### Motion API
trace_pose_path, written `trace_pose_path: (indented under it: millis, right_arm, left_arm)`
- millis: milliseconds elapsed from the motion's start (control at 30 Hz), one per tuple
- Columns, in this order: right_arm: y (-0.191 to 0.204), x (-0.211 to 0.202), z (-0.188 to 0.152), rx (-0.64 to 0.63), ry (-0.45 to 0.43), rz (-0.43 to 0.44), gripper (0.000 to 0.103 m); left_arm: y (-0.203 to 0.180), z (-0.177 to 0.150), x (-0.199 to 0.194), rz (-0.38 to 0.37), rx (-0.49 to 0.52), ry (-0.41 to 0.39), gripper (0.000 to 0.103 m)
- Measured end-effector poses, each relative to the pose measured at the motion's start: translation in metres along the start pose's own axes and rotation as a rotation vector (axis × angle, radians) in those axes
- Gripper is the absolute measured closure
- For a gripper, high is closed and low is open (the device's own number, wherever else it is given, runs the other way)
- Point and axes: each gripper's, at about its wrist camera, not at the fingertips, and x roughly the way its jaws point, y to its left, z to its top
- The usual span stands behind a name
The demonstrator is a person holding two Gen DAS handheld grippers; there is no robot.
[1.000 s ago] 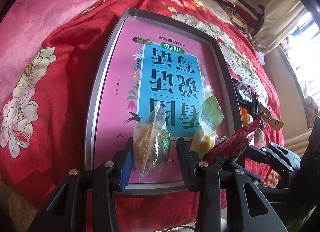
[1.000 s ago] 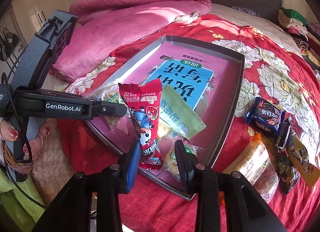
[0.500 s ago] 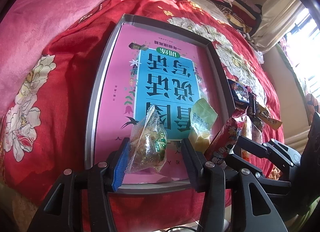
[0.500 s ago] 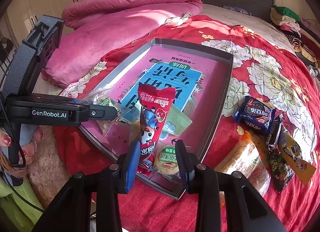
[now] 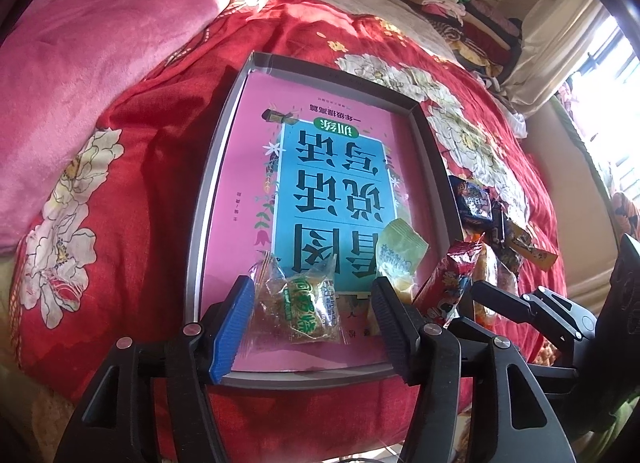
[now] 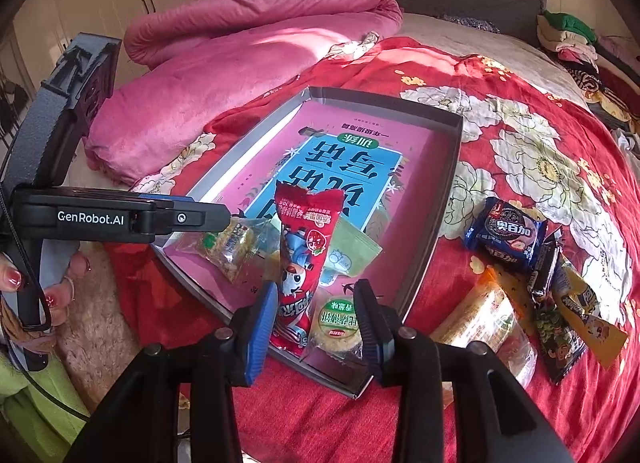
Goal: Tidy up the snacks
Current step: 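Open the right tool to release the red candy bag onto the tray, then withdraw both tools from the tray back toward the snack pile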
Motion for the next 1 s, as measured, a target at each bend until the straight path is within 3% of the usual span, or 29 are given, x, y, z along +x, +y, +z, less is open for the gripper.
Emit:
trace_pose_path:
  millis: [200,567,1000]
  right_arm:
    - [0.000,-0.007,0.001,0.003,-0.026,0.003,0.062]
    - [-0.009,-0.024,0.004,0.028,-0.079,-0.015,0.052]
    - [-0.026,-0.038,0.000,0.064,-0.112,-0.053,0.051]
  left_arm:
    - [-0.005,0.004,-0.010,-0.004,0.006,-0.031,0.035]
    - [-0.017,0.006,-0.022,-0.017,0.019,-0.075,0.029]
    - [-0.037,0.002,-0.025,-0.029,0.063,-0.062,0.026]
